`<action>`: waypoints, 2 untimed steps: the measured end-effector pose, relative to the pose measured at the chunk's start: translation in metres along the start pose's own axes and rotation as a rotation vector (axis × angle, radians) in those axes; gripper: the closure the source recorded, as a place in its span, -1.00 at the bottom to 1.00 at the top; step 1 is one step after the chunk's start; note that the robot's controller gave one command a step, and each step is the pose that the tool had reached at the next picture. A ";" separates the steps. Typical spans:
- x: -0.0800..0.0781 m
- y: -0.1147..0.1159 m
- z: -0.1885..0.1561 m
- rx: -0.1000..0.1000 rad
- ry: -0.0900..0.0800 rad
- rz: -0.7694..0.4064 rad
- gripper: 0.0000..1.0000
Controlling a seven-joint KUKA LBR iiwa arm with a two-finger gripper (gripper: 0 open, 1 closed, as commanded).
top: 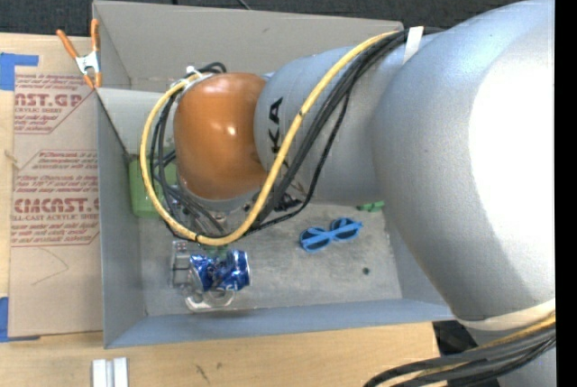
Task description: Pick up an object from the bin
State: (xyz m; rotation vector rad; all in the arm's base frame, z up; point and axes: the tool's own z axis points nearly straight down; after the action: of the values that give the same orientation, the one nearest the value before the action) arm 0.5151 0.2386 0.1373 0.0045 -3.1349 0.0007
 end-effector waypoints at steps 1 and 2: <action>0.031 -0.063 0.070 0.000 -0.001 0.141 -1.00; 0.020 -0.095 0.038 -0.002 -0.007 0.315 -1.00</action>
Offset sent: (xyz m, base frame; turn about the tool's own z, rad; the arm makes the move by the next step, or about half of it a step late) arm -0.0295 -0.0615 -0.0673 0.1371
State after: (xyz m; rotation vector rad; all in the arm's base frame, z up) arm 0.4951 0.1438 0.0999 -0.4883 -3.1043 -0.0003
